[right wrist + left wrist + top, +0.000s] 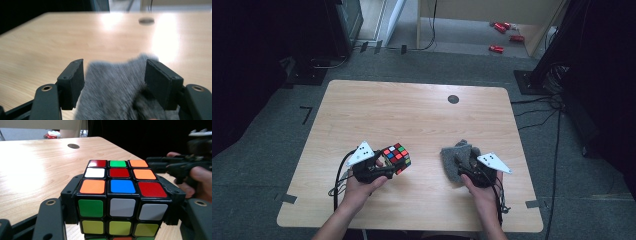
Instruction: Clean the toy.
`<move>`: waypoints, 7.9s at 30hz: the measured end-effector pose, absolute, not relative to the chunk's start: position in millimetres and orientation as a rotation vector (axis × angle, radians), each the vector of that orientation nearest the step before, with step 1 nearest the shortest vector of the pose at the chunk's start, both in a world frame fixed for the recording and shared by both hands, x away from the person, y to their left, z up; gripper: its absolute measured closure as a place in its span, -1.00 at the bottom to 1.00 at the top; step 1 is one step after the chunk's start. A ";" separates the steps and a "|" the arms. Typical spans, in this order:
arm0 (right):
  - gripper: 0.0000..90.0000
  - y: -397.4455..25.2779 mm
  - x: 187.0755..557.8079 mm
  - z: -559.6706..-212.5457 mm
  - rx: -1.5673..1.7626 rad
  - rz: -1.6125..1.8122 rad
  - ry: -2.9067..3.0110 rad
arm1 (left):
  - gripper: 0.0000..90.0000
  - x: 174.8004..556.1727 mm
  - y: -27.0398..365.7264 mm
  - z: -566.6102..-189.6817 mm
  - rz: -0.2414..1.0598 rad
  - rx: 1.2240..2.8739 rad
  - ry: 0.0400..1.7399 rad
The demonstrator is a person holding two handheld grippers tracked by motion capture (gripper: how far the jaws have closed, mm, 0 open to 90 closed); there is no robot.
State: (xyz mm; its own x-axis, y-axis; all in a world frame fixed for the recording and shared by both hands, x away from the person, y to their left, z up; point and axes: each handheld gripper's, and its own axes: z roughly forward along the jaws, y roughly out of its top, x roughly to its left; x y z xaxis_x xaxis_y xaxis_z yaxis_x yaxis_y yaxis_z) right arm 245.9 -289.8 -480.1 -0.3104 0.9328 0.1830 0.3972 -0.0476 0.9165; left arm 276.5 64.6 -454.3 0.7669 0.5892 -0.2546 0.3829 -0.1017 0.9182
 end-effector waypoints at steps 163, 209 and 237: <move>-0.06 -158.5 201.0 -484.4 1.177 1.614 1.823 | -0.26 276.4 44.4 -457.2 -0.105 1.666 0.895; -0.25 -257.1 245.0 -486.2 1.211 1.131 1.851 | -0.24 274.5 58.0 -450.9 0.174 1.788 0.751; 0.45 -225.9 211.7 -429.7 1.078 1.745 1.890 | -0.24 246.5 27.4 -464.8 0.419 1.977 0.413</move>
State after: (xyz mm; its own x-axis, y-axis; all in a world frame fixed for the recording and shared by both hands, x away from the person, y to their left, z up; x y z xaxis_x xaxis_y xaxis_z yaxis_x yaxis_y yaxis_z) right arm 211.7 -225.9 -429.7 -0.6489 0.7238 0.2348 0.2916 -0.0484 0.9553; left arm 246.5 27.4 -464.8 0.8802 0.4616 0.1101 0.1036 -0.4133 0.9047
